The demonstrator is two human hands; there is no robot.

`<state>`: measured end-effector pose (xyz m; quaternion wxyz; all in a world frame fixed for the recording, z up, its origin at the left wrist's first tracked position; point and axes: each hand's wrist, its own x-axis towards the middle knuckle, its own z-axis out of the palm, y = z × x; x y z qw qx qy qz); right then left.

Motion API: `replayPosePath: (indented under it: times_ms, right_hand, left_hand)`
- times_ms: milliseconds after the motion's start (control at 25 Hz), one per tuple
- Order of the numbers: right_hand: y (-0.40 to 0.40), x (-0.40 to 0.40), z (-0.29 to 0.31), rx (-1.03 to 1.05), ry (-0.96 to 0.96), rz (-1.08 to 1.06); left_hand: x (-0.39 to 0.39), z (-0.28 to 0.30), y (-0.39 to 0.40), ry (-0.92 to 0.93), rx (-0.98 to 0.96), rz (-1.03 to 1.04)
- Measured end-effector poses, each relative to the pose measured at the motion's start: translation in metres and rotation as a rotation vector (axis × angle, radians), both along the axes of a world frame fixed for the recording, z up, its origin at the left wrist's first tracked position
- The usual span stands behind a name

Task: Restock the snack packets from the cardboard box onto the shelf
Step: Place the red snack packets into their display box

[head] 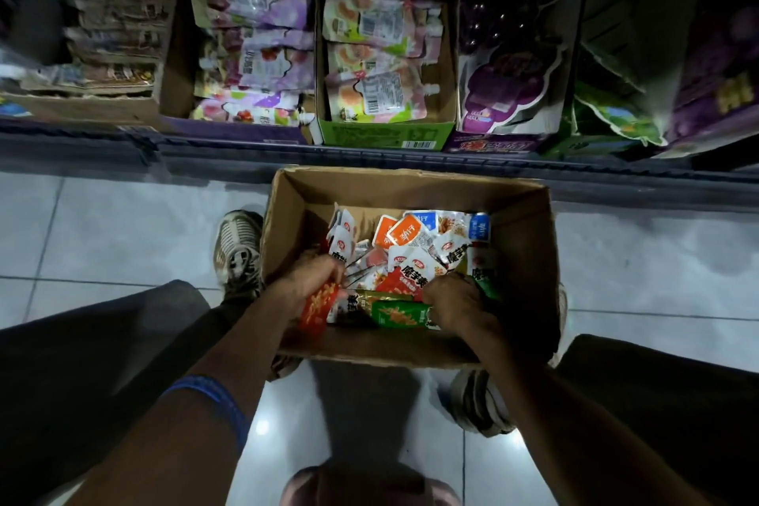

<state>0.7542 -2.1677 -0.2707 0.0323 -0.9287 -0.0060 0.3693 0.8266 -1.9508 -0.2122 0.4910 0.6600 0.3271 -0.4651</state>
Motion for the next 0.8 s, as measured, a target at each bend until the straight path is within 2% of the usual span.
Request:
replayPosePath:
  times_ms: [120,320,440,520,600,680,760,800]
  right_hand:
    - [-0.003,-0.004,0.004,0.24,-0.102,-0.307]
    - [0.027,-0.01,0.006,0.362,-0.039,-0.283]
    - [0.029,-0.014,0.0,0.306,0.029,-0.236]
    - [0.011,-0.005,0.004,0.317,0.036,-0.282]
    - [-0.016,0.008,0.022,0.43,-0.04,-0.435]
    - [-0.046,0.014,0.033,0.711,-0.186,-0.7]
    - [-0.054,0.01,0.05,1.04,0.02,-1.098]
    - [-0.049,0.005,0.056,1.153,0.171,-1.211]
  left_hand:
    - [0.001,0.008,-0.004,-0.023,-0.031,0.06]
    - [-0.004,0.02,-0.009,-0.1,-0.023,0.106]
    - [-0.01,0.022,-0.008,-0.126,0.022,0.055]
    - [-0.009,0.016,-0.008,-0.156,0.025,0.073]
    - [-0.007,0.016,-0.014,-0.177,0.015,0.153]
    - [-0.005,0.019,-0.021,-0.206,-0.001,0.224]
    - [-0.008,0.025,-0.031,-0.199,-0.107,0.251]
    - [-0.009,0.029,-0.036,-0.188,-0.209,0.242]
